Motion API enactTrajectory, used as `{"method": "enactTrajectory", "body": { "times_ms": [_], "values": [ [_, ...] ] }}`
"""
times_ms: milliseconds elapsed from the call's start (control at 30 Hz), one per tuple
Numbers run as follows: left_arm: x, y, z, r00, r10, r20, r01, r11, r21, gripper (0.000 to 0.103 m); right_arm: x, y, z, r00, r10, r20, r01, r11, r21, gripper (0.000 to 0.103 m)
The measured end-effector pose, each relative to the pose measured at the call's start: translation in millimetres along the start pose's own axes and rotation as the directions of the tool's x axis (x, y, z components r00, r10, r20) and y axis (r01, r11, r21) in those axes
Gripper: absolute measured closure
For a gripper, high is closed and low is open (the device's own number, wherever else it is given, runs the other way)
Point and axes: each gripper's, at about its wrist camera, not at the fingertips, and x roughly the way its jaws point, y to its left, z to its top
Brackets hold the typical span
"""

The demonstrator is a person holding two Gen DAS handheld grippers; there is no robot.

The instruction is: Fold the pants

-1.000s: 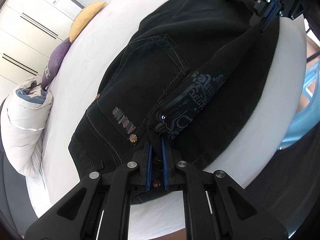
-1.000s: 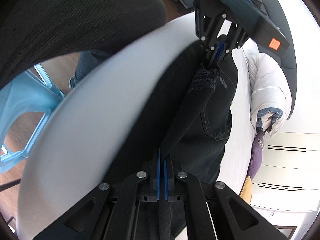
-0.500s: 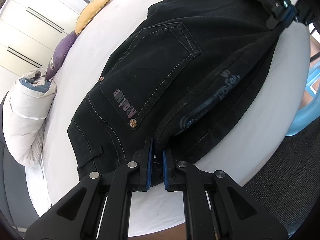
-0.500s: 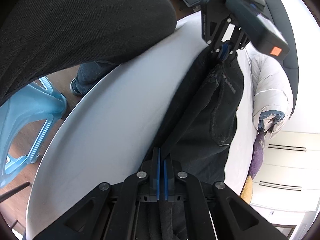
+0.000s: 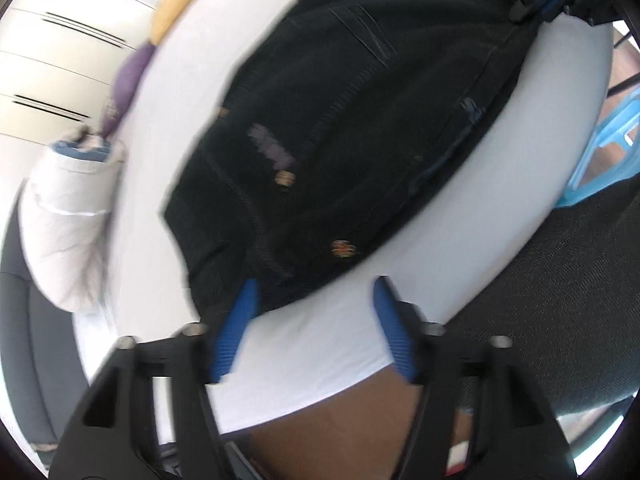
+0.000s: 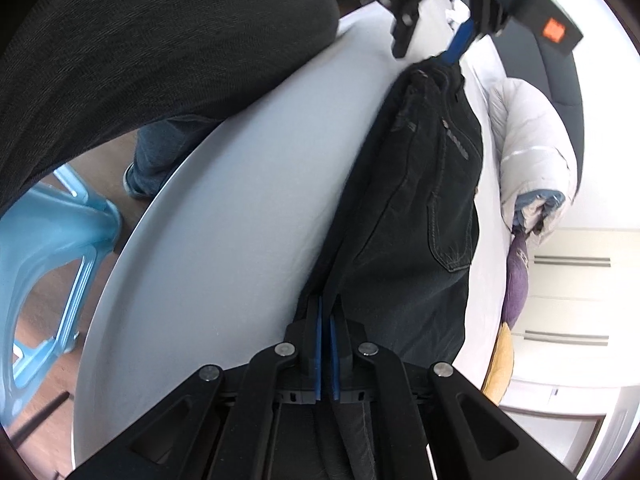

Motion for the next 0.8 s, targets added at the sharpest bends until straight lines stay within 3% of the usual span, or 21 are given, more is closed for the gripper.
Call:
{"method": "enactTrajectory", "body": {
  "times_ms": [100, 167, 233, 333, 400, 467, 533, 600, 633, 700, 733, 767, 800],
  "values": [
    [-17.2, 17.0, 14.4, 0.998, -0.025, 0.052, 0.03, 0.994, -0.106, 0.041, -0.8, -1.5, 0.1, 1.0, -0.023, -0.007, 0.023, 0.998, 0.052, 0.094],
    [-29.2, 20.0, 33.6, 0.993, -0.035, 0.11, 0.052, 0.987, -0.155, 0.041, -2.5, -2.6, -0.3, 0.998, -0.064, -0.01, 0.065, 0.994, 0.083, 0.083],
    [-29.8, 18.2, 56.5, 0.987, -0.066, 0.147, 0.092, 0.98, -0.179, 0.041, -5.9, -5.7, -2.2, 0.994, -0.105, -0.006, 0.105, 0.988, 0.11, 0.057],
    [-20.1, 4.3, 85.9, 0.981, -0.097, 0.168, 0.129, 0.972, -0.197, 0.041, -10.8, -14.3, -8.9, 0.989, -0.146, 0.004, 0.143, 0.975, 0.172, 0.035],
    [-5.4, -1.4, 102.8, 0.979, -0.121, 0.163, 0.157, 0.96, -0.23, 0.041, -14.7, -17.1, -13.6, 0.991, -0.137, 0.003, 0.133, 0.972, 0.196, 0.035],
    [21.4, -3.5, 113.2, 0.972, -0.202, 0.12, 0.228, 0.932, -0.28, 0.041, -19.5, -14.6, -18.0, 0.991, -0.136, -0.002, 0.134, 0.969, 0.205, 0.034],
    [35.6, -12.5, 115.9, 0.972, -0.212, 0.104, 0.234, 0.926, -0.297, 0.041, -28.4, -10.3, -24.1, 0.994, -0.109, -0.004, 0.107, 0.967, 0.23, 0.032],
    [36.2, -3.0, 115.4, 0.961, -0.253, 0.109, 0.275, 0.895, -0.35, 0.041, -42.2, -12.2, -36.0, 0.997, -0.073, -0.001, 0.069, 0.941, 0.332, 0.032],
    [33.5, 0.1, 116.1, 0.96, -0.258, 0.108, 0.28, 0.892, -0.355, 0.042, -47.6, -16.5, -44.3, 0.999, -0.05, 0.003, 0.045, 0.917, 0.396, 0.032],
    [19.3, 6.0, 122.6, 0.966, -0.228, 0.122, 0.257, 0.896, -0.362, 0.044, -60.5, -34.4, -73.0, 1.0, 0.007, 0.022, -0.019, 0.801, 0.599, 0.032],
    [8.7, 13.1, 128.5, 0.958, -0.233, 0.165, 0.28, 0.878, -0.387, 0.044, -64.4, -42.7, -87.5, 0.999, 0.026, 0.03, -0.039, 0.733, 0.679, 0.032],
    [1.0, 18.5, 134.6, 0.949, -0.241, 0.202, 0.305, 0.861, -0.406, 0.044, -66.6, -53.4, -107.6, 0.998, 0.044, 0.035, -0.055, 0.642, 0.765, 0.032],
    [-5.7, 23.8, 143.1, 0.944, -0.233, 0.233, 0.314, 0.85, -0.422, 0.044, -66.9, -68.1, -136.7, 0.998, 0.058, 0.034, -0.059, 0.51, 0.858, 0.032]
  ]
}}
